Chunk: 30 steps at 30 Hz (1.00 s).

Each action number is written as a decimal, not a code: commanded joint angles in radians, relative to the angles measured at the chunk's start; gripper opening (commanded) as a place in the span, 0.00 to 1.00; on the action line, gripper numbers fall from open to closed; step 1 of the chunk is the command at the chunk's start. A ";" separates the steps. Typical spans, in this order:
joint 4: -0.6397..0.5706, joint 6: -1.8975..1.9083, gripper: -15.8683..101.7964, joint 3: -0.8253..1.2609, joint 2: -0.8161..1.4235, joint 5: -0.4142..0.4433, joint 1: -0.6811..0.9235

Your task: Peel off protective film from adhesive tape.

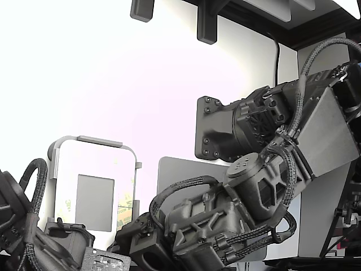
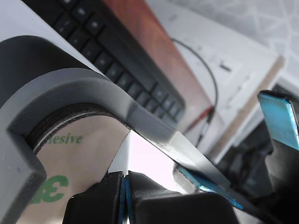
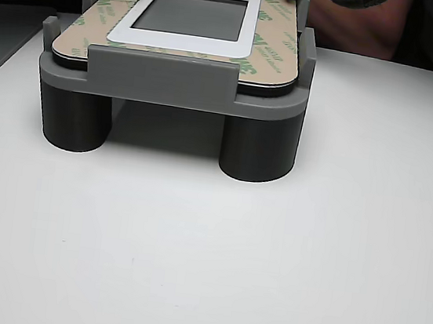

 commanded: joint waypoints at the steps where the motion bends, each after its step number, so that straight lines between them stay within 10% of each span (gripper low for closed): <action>1: -0.005 0.002 0.05 -0.032 0.017 -0.003 -0.002; 30: 0.026 0.005 0.05 -0.063 0.006 0.003 0.005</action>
